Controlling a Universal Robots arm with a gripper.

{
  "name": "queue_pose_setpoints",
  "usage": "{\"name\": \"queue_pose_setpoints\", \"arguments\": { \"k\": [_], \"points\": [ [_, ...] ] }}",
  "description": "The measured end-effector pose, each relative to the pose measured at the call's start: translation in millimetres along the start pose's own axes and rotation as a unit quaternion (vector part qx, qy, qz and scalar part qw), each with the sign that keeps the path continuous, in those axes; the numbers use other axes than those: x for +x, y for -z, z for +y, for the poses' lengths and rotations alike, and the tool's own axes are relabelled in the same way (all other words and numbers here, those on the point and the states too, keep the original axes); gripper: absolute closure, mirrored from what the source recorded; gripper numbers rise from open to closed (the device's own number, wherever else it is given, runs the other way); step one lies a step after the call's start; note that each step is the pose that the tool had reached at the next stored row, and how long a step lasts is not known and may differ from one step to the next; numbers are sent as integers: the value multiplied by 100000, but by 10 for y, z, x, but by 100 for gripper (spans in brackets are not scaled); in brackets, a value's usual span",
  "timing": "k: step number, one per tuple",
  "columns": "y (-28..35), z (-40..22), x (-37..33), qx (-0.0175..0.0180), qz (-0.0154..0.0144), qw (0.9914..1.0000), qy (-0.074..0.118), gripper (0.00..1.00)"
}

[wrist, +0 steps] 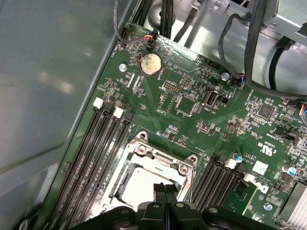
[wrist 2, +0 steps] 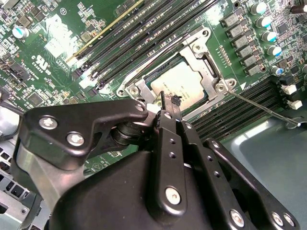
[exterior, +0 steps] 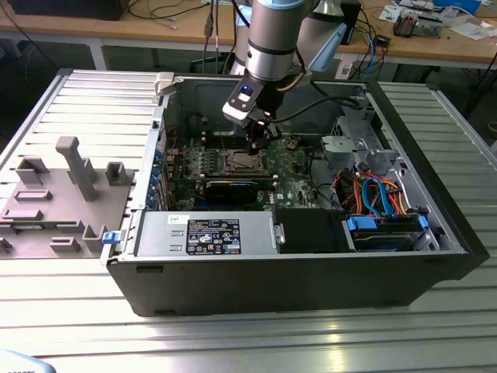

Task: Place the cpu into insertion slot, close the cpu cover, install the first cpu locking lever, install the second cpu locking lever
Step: 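Install the first cpu locking lever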

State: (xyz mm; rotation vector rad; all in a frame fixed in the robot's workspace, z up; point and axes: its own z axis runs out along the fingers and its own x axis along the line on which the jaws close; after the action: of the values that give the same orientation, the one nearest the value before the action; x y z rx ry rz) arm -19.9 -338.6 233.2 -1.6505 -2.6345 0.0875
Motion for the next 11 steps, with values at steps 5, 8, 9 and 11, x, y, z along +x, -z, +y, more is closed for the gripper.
{"name": "queue_pose_setpoints", "arguments": {
  "k": [5,8,9,11],
  "points": [
    [0,0,0,0,-7,100000,110,89],
    [-1,0,0,0,-9,100000,205,89],
    [0,0,0,-1,-15,100000,235,89],
    [-1,0,0,-2,-16,100000,265,89]
  ]
}}
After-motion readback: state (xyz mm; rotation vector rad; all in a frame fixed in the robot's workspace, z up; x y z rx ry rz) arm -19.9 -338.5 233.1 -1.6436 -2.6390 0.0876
